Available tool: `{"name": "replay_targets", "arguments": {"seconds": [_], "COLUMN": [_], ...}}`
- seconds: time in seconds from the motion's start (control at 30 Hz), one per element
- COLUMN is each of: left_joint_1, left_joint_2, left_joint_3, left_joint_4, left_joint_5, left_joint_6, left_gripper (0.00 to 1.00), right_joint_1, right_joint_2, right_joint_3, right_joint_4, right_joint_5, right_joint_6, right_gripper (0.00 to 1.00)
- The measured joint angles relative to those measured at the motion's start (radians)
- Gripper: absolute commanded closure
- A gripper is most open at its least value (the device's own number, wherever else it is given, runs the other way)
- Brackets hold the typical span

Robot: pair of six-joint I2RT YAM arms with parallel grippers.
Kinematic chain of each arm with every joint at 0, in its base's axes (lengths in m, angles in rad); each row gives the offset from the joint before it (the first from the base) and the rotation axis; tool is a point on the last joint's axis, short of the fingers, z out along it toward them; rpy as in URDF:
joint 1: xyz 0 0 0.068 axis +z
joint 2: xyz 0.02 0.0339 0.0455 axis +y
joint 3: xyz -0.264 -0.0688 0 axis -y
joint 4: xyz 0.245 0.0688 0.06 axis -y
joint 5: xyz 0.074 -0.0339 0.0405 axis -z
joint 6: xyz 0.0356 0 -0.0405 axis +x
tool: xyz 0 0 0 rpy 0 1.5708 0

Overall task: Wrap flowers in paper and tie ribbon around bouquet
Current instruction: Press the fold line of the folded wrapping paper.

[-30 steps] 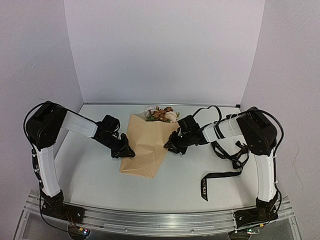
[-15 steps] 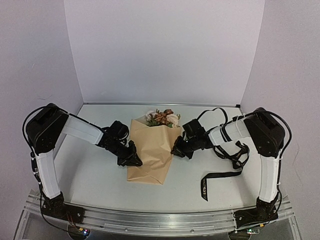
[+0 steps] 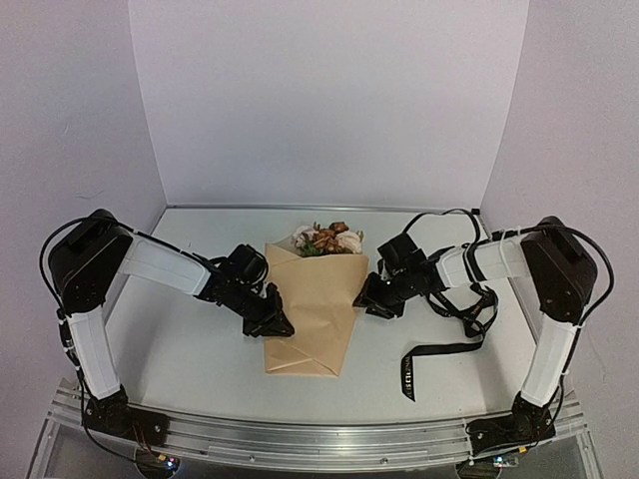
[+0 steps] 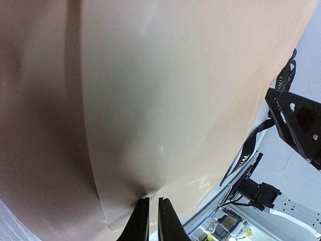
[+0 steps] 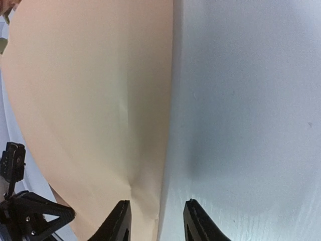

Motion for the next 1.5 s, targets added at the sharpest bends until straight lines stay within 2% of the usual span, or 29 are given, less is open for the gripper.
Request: {"name": "replay_targets", "arguments": {"seconds": [0.27, 0.4, 0.6, 0.83, 1.17, 1.5], "left_joint_1": [0.013, 0.046, 0.108, 0.15, 0.147, 0.104], "left_joint_2": [0.0, -0.013, -0.062, -0.12, -0.224, -0.161], "left_joint_3": [0.038, 0.041, 0.034, -0.074, -0.263, -0.295], "left_joint_4": [-0.018, -0.023, -0.02, 0.027, 0.07, 0.154], "left_joint_5": [0.0, 0.007, 0.049, 0.126, 0.186, 0.239], "left_joint_6": [0.013, 0.025, 0.044, 0.056, 0.063, 0.055], "left_gripper": [0.9, 0.89, 0.88, 0.89, 0.87, 0.89], "right_joint_1": [0.088, 0.171, 0.251, 0.284, 0.291, 0.293], "right_joint_2": [-0.126, -0.085, 0.053, 0.185, 0.242, 0.255], "right_joint_3": [0.002, 0.057, 0.104, 0.17, 0.208, 0.209], "right_joint_4": [-0.069, -0.06, 0.062, 0.13, 0.187, 0.206], "right_joint_5": [0.033, 0.02, -0.055, -0.097, -0.122, -0.128], "right_joint_6": [0.006, 0.034, 0.118, 0.197, 0.238, 0.245], "right_gripper": [0.64, 0.67, 0.69, 0.72, 0.72, 0.73]}}
